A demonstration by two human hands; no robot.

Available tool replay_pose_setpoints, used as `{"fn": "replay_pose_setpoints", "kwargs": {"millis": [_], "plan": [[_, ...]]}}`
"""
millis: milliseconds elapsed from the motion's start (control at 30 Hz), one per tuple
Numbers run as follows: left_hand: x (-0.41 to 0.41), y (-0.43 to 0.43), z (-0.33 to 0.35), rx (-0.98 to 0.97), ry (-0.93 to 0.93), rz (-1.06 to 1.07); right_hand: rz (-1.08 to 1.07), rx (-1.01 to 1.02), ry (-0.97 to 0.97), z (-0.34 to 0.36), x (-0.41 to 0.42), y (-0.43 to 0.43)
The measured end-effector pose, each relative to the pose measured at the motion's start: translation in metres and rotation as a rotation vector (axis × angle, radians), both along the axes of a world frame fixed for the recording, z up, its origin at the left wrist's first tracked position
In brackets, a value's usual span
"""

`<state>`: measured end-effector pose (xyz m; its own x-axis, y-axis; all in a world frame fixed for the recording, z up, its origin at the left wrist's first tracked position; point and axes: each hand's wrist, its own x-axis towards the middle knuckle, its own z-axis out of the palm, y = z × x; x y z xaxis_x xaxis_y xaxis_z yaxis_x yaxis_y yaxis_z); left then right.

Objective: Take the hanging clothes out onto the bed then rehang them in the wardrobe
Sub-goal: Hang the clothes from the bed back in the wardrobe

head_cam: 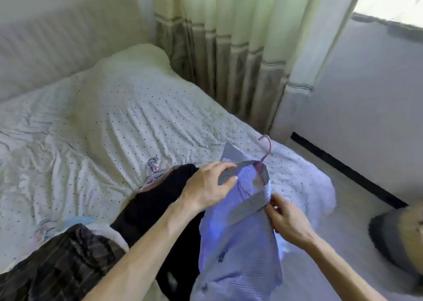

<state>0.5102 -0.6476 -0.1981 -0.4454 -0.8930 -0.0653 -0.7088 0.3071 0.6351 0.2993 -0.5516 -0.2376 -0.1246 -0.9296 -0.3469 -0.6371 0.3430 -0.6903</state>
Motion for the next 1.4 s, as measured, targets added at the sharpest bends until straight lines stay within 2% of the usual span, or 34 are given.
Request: {"fn": "replay_pose_setpoints", "kwargs": {"millis": [67, 167, 233, 333, 567, 667, 833, 900, 1000, 1133, 1200, 1333, 1400], "plan": [[-0.070, -0.005, 0.035, -0.101, 0.005, -0.176, -0.013, -0.069, 0.141, 0.033, -0.057, 0.035], [-0.184, 0.020, 0.075, -0.152, -0.019, -0.479, -0.106, -0.163, 0.279, 0.072, -0.131, 0.094], [-0.252, 0.051, 0.097, -0.179, 0.064, -0.612, -0.231, -0.233, 0.326, 0.093, -0.175, 0.139], [-0.335, 0.103, 0.124, -0.155, 0.225, -0.693, -0.435, -0.328, 0.337, 0.118, -0.229, 0.211], [-0.455, 0.246, 0.150, -0.125, 0.388, -1.147, -0.851, -0.441, 0.377, 0.143, -0.261, 0.373], [-0.485, 0.302, 0.149, -0.150, 0.388, -1.361, -1.034, -0.444, 0.392, 0.137, -0.260, 0.414], [-0.523, 0.355, 0.136, -0.043, 0.381, -1.481, -1.305, -0.346, 0.524, 0.128, -0.258, 0.462], [-0.536, 0.364, 0.132, 0.010, 0.383, -1.496, -1.399, -0.175, 0.598, 0.127, -0.248, 0.482], [-0.551, 0.380, 0.130, 0.081, 0.409, -1.550, -1.556, 0.101, 0.591, 0.124, -0.223, 0.515], [-0.569, 0.406, 0.122, 0.197, 0.430, -1.632, -1.693, 0.333, 0.638, 0.117, -0.190, 0.546], [-0.573, 0.424, 0.114, 0.226, 0.415, -1.680, -1.682, 0.375, 0.590, 0.115, -0.174, 0.550], [-0.578, 0.465, 0.091, 0.272, 0.354, -1.794, -1.716, 0.289, 0.322, 0.106, -0.142, 0.542], [-0.579, 0.487, 0.082, 0.273, 0.310, -1.860, -1.774, 0.278, 0.271, 0.097, -0.129, 0.538]]}}
